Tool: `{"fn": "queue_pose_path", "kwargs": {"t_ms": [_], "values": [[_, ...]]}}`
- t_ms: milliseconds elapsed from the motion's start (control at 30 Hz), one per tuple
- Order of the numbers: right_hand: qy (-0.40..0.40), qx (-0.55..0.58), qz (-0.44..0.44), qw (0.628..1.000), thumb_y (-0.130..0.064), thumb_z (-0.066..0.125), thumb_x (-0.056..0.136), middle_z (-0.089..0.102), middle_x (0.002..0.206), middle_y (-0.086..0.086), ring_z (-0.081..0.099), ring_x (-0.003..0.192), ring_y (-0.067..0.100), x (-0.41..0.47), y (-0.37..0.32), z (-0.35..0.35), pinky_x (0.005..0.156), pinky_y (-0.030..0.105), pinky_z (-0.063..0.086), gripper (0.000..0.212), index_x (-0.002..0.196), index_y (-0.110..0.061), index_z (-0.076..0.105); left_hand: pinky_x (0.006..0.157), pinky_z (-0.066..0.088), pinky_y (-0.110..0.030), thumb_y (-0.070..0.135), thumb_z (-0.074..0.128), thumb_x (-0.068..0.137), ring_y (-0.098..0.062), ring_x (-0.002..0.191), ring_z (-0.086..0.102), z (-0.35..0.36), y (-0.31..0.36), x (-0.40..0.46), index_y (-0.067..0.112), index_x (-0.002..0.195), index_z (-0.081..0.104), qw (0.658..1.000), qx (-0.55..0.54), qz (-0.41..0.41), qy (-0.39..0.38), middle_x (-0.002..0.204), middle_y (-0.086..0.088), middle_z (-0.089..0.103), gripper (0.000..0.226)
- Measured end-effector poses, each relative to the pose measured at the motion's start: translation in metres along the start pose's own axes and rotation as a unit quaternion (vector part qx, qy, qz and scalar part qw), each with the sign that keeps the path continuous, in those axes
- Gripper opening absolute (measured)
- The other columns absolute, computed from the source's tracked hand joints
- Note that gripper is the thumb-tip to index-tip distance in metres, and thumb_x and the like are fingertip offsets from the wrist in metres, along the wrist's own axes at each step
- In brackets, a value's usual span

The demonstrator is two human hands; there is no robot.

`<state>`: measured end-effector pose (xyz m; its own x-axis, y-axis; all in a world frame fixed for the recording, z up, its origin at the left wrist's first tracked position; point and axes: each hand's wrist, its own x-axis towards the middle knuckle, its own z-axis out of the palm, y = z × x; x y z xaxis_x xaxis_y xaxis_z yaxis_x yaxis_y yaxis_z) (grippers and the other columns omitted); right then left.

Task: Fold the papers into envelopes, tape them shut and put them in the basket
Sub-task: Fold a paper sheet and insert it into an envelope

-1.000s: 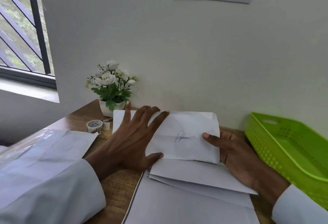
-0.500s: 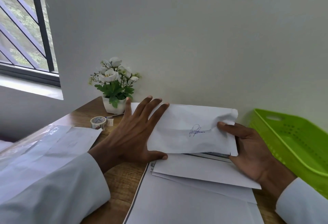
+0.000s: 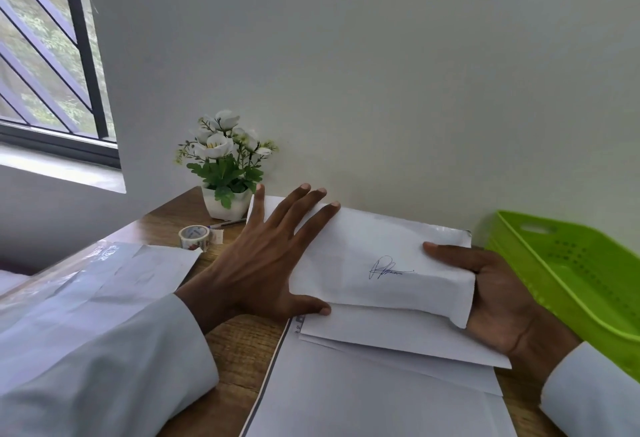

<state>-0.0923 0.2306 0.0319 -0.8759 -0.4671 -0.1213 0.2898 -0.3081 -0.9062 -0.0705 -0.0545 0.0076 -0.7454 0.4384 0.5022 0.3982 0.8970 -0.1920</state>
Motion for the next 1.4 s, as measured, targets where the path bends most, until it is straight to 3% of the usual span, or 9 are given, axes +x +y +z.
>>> {"fn": "queue_pose_path", "kwargs": {"t_ms": [167,400,567,733,800,933,1067,1167,1400], "values": [[0.024,0.007,-0.001,1.0,-0.016,0.069,0.069,0.072,0.114,0.02,0.074,0.092,0.033,-0.002,-0.006,0.001,0.078,0.042,0.062,0.045,0.112,-0.003,0.073,0.113,0.001,-0.073,0.094,0.046,0.064,-0.028,0.153,-0.002,-0.001,-0.001,0.0,0.019,0.156,0.001,1.0,-0.008,-0.012,-0.005,0.165,-0.01,0.007,0.127],[-0.028,0.008,-0.036,0.999,-0.026,0.068,0.074,0.075,0.108,0.016,0.074,0.091,0.029,-0.008,-0.02,0.006,0.075,0.036,0.06,0.038,0.105,-0.006,0.077,0.11,0.013,-0.076,0.086,0.052,0.066,-0.032,0.144,0.03,-0.002,-0.002,0.001,0.013,0.154,0.02,0.999,0.001,-0.021,0.035,0.151,-0.01,0.035,0.119],[0.071,-0.016,-0.169,0.983,-0.039,0.064,0.084,0.073,0.068,0.001,0.069,0.062,0.013,-0.015,-0.036,0.003,0.064,0.025,0.056,0.031,0.068,-0.016,0.077,0.105,0.02,-0.079,0.085,0.053,0.064,-0.032,0.136,0.037,-0.002,-0.013,-0.001,0.013,0.152,0.021,0.997,-0.024,-0.041,0.056,0.145,-0.01,0.036,0.118],[0.18,-0.369,-0.207,0.888,-0.016,0.069,0.088,0.075,0.069,-0.001,0.065,0.06,0.011,-0.018,0.004,-0.019,0.057,0.02,0.054,0.01,0.084,-0.013,0.078,0.105,0.023,-0.077,0.085,0.055,0.064,-0.03,0.134,0.037,-0.001,-0.024,-0.005,0.014,0.152,0.022,0.998,-0.042,-0.035,0.041,0.144,-0.008,0.036,0.117],[0.109,-0.527,-0.21,0.816,-0.035,0.074,0.084,0.075,0.075,-0.014,0.067,0.064,0.002,-0.019,0.018,-0.02,0.059,0.017,0.051,0.006,0.089,-0.033,0.076,0.104,0.026,-0.076,0.084,0.057,0.063,-0.029,0.132,0.039,-0.001,-0.027,-0.005,0.015,0.151,0.023,0.998,-0.052,-0.028,0.022,0.144,-0.007,0.037,0.117],[0.043,-0.693,-0.152,0.703,-0.091,0.059,0.055,0.06,0.095,-0.044,0.059,0.089,-0.017,-0.019,0.022,-0.012,0.068,0.009,0.047,0.051,0.093,-0.057,0.062,0.104,0.029,-0.073,0.083,0.058,0.063,-0.026,0.128,0.041,-0.001,-0.032,-0.009,0.014,0.149,0.027,0.998,-0.066,-0.018,0.008,0.142,-0.007,0.04,0.115],[0.001,-0.758,-0.135,0.638,-0.099,0.052,0.046,0.052,0.099,-0.044,0.052,0.098,-0.015,-0.021,0.023,-0.009,0.076,0.014,0.044,0.073,0.106,-0.058,0.054,0.106,0.026,-0.074,0.081,0.061,0.061,-0.026,0.127,0.041,-0.001,-0.034,-0.011,0.016,0.149,0.026,0.996,-0.08,-0.021,0.009,0.143,-0.006,0.04,0.114],[-0.008,-0.736,-0.105,0.669,-0.086,0.067,0.05,0.056,0.096,-0.032,0.055,0.091,-0.007,-0.023,0.02,-0.007,0.079,0.021,0.048,0.07,0.107,-0.046,0.061,0.107,0.027,-0.072,0.079,0.063,0.06,-0.025,0.127,0.04,0.0,-0.033,-0.011,0.017,0.149,0.026,0.995,-0.093,-0.02,0.012,0.143,-0.005,0.039,0.114],[-0.041,-0.469,-0.049,0.881,-0.02,0.086,0.074,0.072,0.078,-0.002,0.064,0.069,0.008,-0.032,-0.008,-0.011,0.06,0.02,0.051,0.014,0.08,-0.021,0.073,0.112,0.027,-0.064,0.076,0.067,0.058,-0.025,0.125,0.043,-0.007,-0.032,-0.01,0.012,0.146,0.032,0.99,-0.126,-0.019,0.066,0.139,-0.006,0.042,0.114]]}}
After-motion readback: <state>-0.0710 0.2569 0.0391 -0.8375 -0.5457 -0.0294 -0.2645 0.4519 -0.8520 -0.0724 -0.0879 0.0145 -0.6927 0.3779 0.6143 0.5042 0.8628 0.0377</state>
